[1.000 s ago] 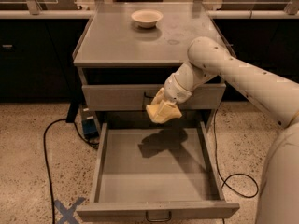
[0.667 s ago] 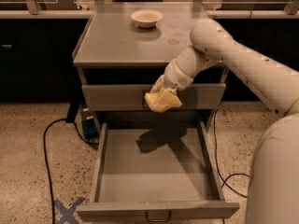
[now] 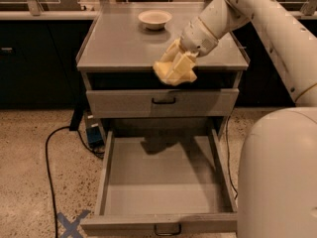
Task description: Pick sponge from middle drawer and place on counter
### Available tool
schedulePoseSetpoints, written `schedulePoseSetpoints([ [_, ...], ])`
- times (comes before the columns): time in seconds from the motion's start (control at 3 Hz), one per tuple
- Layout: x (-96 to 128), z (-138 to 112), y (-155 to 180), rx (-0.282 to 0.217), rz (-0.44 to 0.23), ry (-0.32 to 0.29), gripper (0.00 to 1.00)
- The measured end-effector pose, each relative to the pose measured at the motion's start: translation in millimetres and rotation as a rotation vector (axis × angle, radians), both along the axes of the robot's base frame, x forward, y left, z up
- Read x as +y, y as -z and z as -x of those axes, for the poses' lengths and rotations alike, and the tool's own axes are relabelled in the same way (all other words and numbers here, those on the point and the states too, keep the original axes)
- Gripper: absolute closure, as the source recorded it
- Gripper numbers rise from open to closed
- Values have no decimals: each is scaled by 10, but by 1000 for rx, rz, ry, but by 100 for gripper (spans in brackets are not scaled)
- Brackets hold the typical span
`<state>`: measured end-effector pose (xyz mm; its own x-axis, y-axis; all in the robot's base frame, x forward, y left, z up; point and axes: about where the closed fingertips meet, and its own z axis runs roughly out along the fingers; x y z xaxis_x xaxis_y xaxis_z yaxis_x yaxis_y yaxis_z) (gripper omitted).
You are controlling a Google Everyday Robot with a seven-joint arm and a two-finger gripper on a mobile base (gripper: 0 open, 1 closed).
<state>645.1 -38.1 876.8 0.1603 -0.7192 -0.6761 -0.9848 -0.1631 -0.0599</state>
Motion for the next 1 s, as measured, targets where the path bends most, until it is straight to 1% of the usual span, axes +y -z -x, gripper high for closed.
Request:
schedulePoseSetpoints([
  [0.33,102,-163,-491,-79,-50,-19,100],
  [0.67,93,-284,-774,-156,-82,8,100],
  [1.0,93,-284,-774,-156,-82,8,100],
])
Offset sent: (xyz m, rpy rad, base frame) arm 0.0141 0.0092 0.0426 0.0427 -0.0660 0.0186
